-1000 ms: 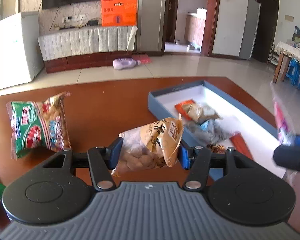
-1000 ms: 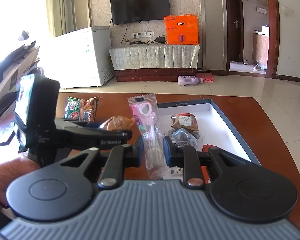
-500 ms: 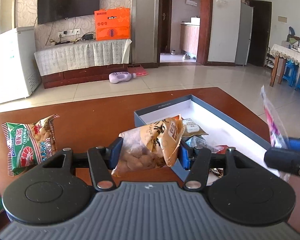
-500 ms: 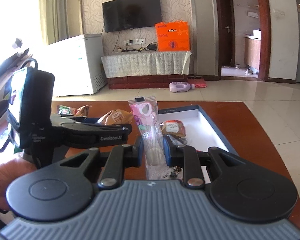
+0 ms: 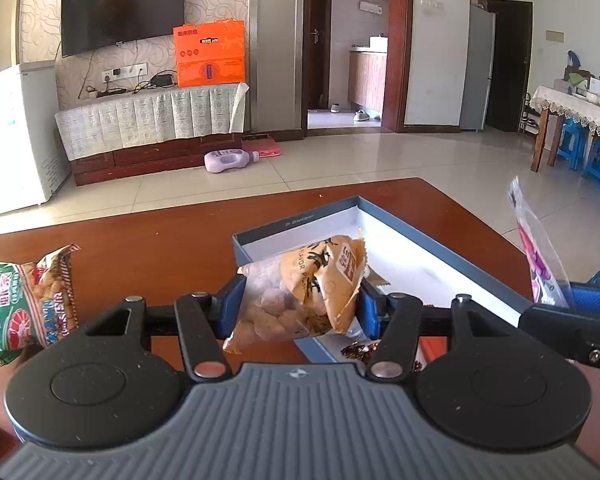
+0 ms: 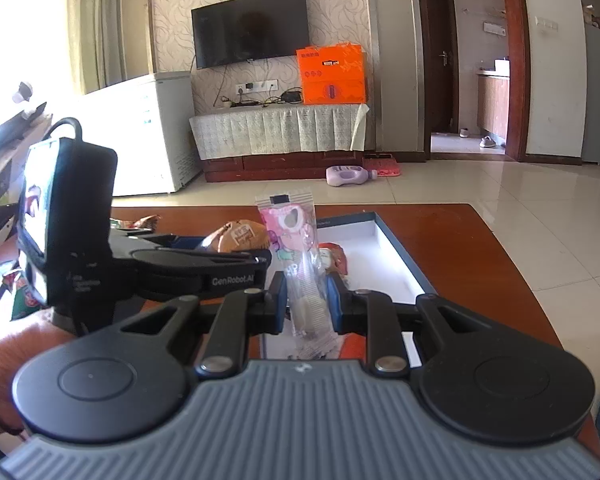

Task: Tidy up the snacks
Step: 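Lower the peanut bag into the box with the left gripper while the right gripper carries the packet, then open the left gripper over the box while the right gripper releases the stick packet inside, then grasp a shrimp cracker bag with the left gripper while the right gripper grasps another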

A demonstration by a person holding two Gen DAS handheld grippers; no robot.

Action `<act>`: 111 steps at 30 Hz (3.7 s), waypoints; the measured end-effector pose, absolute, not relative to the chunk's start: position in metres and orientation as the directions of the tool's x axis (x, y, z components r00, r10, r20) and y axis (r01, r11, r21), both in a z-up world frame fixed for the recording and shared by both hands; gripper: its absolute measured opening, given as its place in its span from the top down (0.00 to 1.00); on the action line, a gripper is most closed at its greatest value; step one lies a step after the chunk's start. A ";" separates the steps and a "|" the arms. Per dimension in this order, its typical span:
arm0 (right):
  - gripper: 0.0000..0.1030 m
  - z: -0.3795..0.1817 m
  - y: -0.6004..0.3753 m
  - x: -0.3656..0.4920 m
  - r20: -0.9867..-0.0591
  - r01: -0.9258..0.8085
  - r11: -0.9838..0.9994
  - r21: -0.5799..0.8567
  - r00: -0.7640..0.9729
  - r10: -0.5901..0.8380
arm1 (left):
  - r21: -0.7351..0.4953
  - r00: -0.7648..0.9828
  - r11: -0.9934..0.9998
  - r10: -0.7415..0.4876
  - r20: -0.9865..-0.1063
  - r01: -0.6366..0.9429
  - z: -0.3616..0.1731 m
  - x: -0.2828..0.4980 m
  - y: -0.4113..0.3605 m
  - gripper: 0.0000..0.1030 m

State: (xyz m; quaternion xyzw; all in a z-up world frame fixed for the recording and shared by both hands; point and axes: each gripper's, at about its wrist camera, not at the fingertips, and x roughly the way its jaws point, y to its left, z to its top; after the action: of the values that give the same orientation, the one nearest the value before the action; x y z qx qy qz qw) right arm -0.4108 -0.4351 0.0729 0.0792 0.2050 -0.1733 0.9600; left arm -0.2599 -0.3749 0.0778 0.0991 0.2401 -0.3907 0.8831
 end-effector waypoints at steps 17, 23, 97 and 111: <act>0.76 0.069 -0.458 -0.391 -0.458 0.394 0.911 0.121 0.837 -0.301 | -0.022 0.568 0.664 -0.655 -0.499 0.747 0.076 -0.242 -0.417 0.40; 0.76 0.068 -0.464 -0.395 -0.449 0.412 0.900 0.140 0.837 -0.313 | -0.030 0.560 0.661 -0.657 -0.504 0.749 0.070 -0.230 -0.437 0.40; 0.73 0.021 -0.482 -0.343 -0.617 0.459 0.878 0.135 0.732 -0.288 | 0.045 0.619 0.703 -0.592 -0.516 0.710 0.063 -0.271 -0.354 0.00; 0.53 0.030 -0.466 -0.351 -0.552 0.425 0.886 0.184 0.791 -0.265 | 0.082 0.759 0.834 -0.449 -0.471 0.545 0.088 -0.285 -0.272 0.00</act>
State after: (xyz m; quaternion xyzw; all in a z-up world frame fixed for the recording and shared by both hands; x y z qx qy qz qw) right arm -0.3505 -0.4657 0.0302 0.1508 0.2657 -0.1847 0.9341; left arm -0.2849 -0.2716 0.0879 0.1078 0.2220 -0.2668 0.9316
